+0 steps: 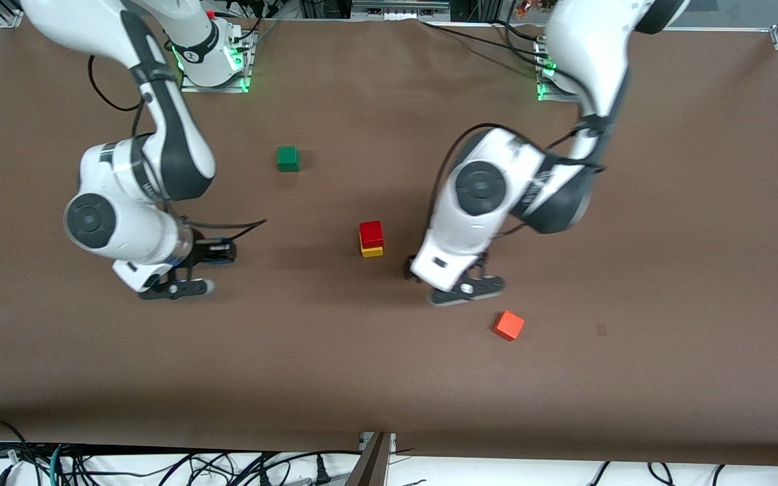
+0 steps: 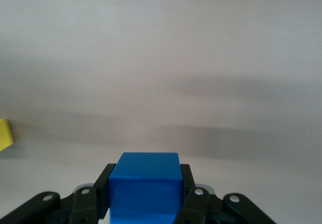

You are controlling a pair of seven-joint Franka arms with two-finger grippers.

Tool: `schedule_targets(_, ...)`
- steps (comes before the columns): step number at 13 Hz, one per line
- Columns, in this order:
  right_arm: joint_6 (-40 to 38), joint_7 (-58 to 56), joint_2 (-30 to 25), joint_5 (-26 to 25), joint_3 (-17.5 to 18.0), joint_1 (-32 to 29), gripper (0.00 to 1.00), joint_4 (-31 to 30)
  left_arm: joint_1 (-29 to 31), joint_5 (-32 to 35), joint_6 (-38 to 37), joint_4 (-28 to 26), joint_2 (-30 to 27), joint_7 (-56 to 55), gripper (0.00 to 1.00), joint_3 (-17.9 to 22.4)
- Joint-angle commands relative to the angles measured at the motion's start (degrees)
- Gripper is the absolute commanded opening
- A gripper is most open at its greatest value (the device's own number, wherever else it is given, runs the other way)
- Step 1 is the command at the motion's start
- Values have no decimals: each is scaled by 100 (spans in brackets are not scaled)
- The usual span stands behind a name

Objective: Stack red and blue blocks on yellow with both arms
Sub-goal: 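Open and raise the left gripper while the right gripper lifts blue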

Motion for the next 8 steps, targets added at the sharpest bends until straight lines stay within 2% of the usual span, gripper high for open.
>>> schedule_targets(1,-334,1254,37,64,-20,712,37,375,524,21,-413,-103,-449,663,100,-98)
schedule_targets(3,-255,2005,124,64,-20,1293,38,402,885,-66,-694,-103,-704,1374,100,-98)
schedule_targets(8,87,2139,344,3,-28,1988,39,630,1965,-401,-1205,-103,-1266,2045,100,-116)
